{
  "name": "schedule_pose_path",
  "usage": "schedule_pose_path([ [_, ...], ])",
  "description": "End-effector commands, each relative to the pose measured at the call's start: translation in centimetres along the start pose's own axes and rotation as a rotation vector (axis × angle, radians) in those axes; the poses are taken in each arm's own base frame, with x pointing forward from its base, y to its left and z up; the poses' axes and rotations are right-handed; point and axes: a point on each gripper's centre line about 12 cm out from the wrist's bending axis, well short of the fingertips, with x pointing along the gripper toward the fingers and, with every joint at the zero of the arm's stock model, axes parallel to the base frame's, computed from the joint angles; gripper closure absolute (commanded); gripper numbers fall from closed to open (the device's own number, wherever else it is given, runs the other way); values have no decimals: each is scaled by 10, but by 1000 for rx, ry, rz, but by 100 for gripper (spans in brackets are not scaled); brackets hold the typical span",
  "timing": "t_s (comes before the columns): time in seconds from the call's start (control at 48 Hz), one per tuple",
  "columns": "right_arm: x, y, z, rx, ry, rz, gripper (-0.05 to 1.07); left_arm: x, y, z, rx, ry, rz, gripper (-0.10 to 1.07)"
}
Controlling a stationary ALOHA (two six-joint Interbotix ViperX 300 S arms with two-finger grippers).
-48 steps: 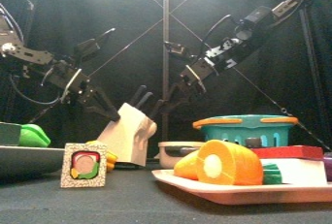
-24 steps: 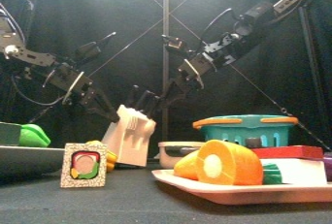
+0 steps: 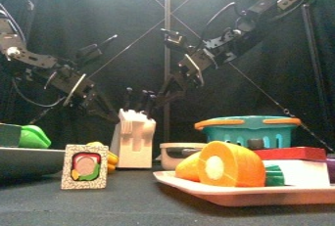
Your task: Straighten knife holder
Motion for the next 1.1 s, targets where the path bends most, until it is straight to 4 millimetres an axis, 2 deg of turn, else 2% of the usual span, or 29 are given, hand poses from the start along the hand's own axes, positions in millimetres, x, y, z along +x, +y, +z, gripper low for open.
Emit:
schedule_pose_path([
  [0.0,-22,-2,21,4,-70,-8,57,-2,0,7,-9,-30,1,48],
  [0.208,-51,2,13,19,-87,-7,57,-11,-3,17,-18,-72,-19,48],
  [0.375,-61,15,-1,13,-73,18,57,-25,-14,18,-8,-92,-73,48],
  [0.5,-65,32,-8,-5,-58,62,57,-38,-35,18,15,-106,-162,48],
  [0.688,-85,57,-12,-33,-78,124,57,-54,-71,16,61,-101,-309,48],
  [0.854,-96,67,-23,-32,-67,153,57,-64,-87,8,82,-70,-377,48],
  [1.083,-97,84,-40,-46,-23,199,57,-78,-105,1,88,-51,-453,48],
])
